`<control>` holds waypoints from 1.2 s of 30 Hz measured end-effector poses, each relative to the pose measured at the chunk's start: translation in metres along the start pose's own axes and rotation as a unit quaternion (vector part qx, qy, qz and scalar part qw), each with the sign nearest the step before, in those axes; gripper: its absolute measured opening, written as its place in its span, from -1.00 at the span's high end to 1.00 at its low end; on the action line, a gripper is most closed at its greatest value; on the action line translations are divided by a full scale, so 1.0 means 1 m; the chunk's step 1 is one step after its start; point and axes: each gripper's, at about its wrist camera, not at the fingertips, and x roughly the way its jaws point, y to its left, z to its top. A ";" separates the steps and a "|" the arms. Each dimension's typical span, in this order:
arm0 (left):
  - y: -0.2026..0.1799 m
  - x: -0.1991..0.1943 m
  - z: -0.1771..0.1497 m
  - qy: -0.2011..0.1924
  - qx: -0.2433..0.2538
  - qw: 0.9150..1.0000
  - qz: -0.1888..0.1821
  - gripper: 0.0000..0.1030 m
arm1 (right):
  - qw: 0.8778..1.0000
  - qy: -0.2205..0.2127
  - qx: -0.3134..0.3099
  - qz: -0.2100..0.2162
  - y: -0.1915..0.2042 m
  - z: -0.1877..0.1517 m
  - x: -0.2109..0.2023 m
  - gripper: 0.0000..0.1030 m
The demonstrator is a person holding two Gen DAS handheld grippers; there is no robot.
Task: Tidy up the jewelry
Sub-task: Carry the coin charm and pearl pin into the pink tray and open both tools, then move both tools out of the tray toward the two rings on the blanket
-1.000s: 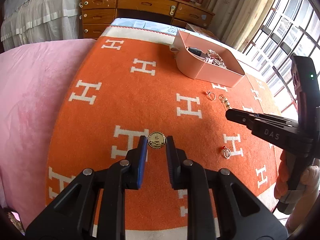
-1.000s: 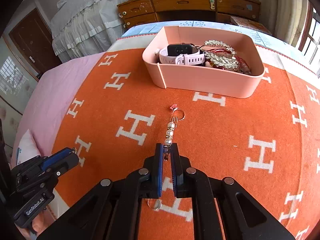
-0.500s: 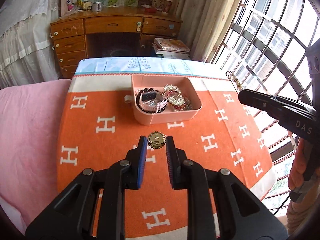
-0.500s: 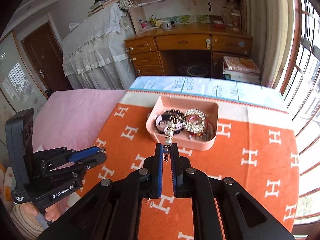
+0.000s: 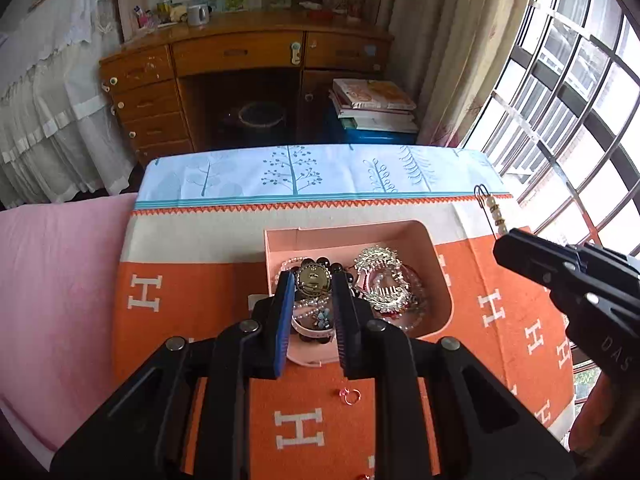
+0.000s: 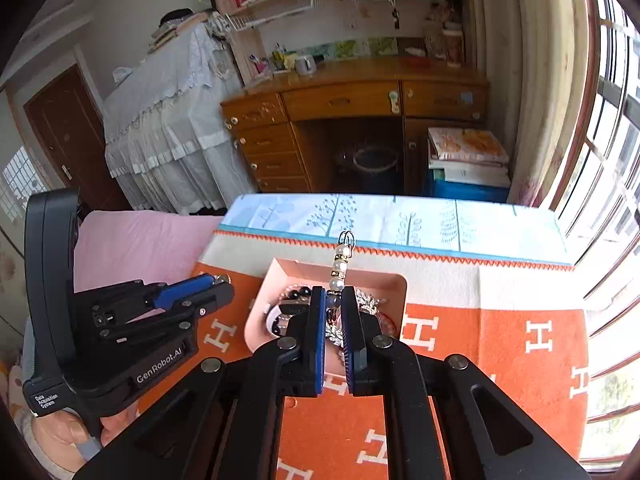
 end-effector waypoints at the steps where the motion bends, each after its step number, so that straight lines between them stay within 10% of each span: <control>1: 0.002 0.015 0.001 0.011 -0.003 1.000 0.004 0.68 | 1.000 0.012 0.004 -0.002 -0.005 -0.002 0.017 0.86; 11: 0.019 0.094 -0.004 0.060 -0.038 0.997 -0.007 0.57 | 0.995 0.090 0.002 -0.040 -0.032 -0.028 0.119 0.83; 16: 0.021 0.093 -0.009 0.059 -0.032 0.998 -0.015 0.37 | 0.996 0.089 0.014 -0.028 -0.038 -0.045 0.130 0.50; 36: 0.015 -0.045 -0.123 -0.001 0.023 0.999 -0.026 0.36 | 0.999 0.030 -0.004 0.037 0.007 -0.137 0.017 0.49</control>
